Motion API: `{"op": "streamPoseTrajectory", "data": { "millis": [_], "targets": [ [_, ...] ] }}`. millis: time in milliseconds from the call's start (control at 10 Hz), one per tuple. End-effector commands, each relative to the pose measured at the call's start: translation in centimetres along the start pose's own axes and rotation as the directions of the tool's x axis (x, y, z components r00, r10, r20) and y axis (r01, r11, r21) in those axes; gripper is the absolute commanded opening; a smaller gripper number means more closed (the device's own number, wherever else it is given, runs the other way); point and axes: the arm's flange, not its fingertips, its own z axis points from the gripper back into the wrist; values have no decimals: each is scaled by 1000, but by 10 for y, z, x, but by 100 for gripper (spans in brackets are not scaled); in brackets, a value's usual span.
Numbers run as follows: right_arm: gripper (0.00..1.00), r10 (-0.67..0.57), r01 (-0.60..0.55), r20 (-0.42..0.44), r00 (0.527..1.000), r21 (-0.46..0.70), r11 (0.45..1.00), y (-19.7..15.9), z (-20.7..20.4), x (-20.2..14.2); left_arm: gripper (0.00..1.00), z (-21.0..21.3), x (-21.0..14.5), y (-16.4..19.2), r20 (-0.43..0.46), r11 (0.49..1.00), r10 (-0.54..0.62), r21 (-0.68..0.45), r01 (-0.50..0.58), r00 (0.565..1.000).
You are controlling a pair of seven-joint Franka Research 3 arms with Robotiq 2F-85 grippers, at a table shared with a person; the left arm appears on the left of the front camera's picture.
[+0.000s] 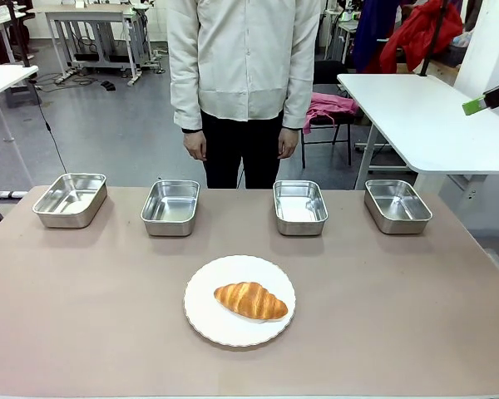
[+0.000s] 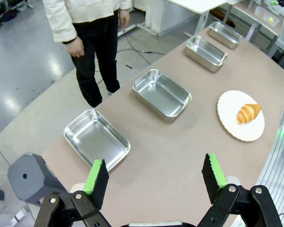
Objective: Place the bread in the container.
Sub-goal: Place the Butter Roll into the Airtight Container indicated by the human.
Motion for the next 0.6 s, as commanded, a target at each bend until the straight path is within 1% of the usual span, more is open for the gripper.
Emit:
{"op": "streamPoseTrajectory", "data": {
  "millis": [0, 500],
  "targets": [
    [100, 0, 0, 22, 1000, 12, 1000, 0, -2, 0, 100, 0, 0, 0, 3, 1000, -13, -2, 13, 1000],
    [100, 0, 0, 22, 1000, 12, 1000, 0, -2, 0, 100, 0, 0, 0, 3, 1000, -13, -2, 13, 1000]
  ]
}}
